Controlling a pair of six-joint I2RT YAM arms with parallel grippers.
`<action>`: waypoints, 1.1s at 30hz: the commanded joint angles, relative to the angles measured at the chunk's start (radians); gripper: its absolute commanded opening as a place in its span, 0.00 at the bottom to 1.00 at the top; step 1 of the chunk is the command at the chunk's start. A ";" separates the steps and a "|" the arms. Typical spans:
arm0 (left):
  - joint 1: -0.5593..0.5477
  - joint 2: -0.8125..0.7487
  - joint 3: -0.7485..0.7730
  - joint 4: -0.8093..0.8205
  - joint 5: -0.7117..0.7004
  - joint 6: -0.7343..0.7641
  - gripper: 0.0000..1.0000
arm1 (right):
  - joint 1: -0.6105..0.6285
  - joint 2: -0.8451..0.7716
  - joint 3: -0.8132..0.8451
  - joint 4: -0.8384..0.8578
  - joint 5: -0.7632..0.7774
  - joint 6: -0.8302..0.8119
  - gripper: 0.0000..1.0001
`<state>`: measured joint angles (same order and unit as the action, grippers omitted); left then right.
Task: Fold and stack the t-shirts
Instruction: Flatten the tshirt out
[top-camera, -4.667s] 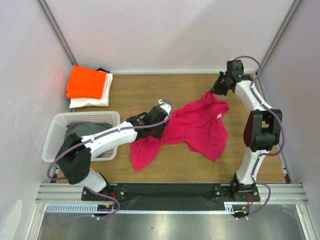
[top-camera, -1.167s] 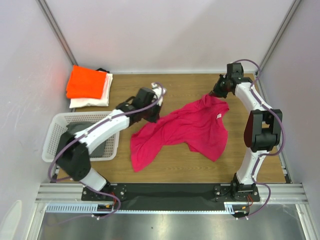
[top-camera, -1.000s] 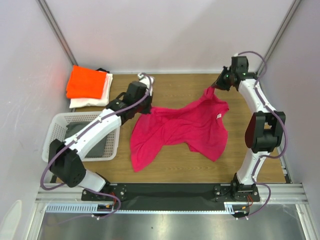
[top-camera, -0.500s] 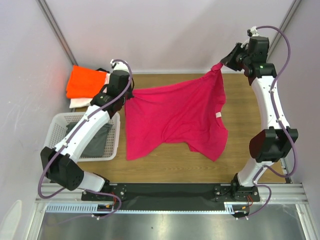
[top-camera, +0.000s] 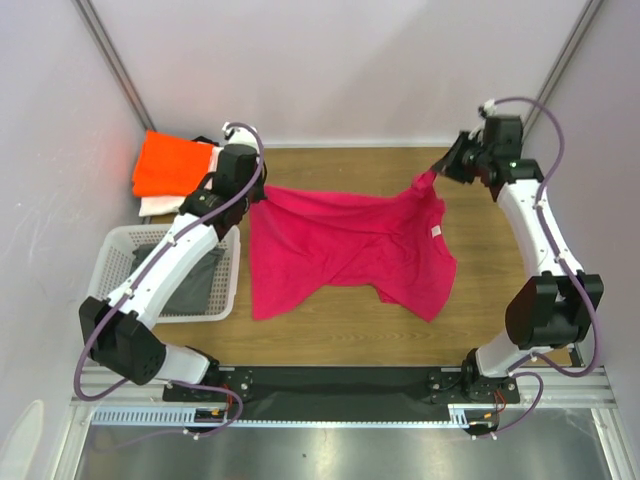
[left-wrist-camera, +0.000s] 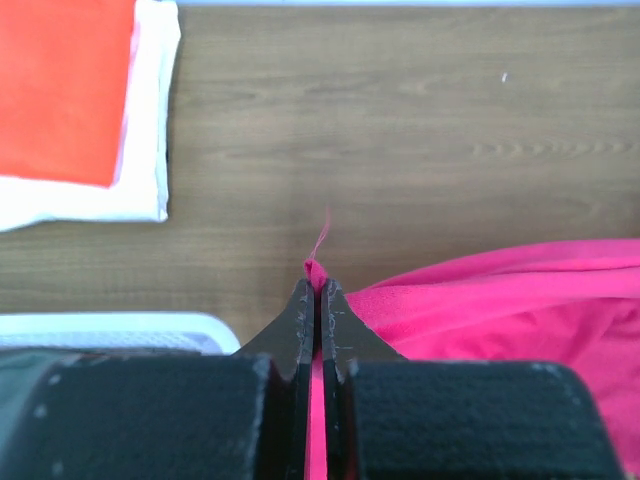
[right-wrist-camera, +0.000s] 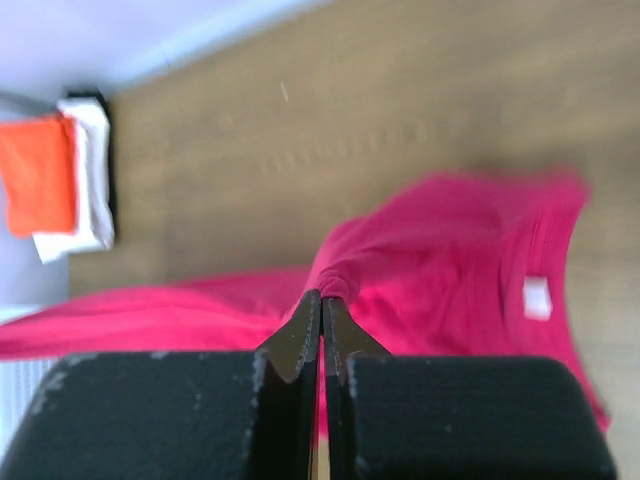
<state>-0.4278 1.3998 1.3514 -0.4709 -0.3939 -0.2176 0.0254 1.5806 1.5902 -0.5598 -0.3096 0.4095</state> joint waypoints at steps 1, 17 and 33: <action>0.008 -0.054 -0.037 0.003 0.026 -0.020 0.00 | 0.031 -0.059 -0.100 0.034 -0.025 0.055 0.00; 0.000 -0.205 -0.448 0.080 0.118 -0.134 0.00 | 0.196 -0.077 -0.375 -0.084 -0.027 0.089 0.67; 0.000 -0.168 -0.423 0.106 0.133 -0.098 0.00 | 0.134 0.074 -0.322 -0.018 0.021 0.016 0.74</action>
<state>-0.4278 1.2324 0.8940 -0.4004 -0.2752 -0.3313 0.1139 1.6192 1.2316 -0.6205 -0.2768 0.4683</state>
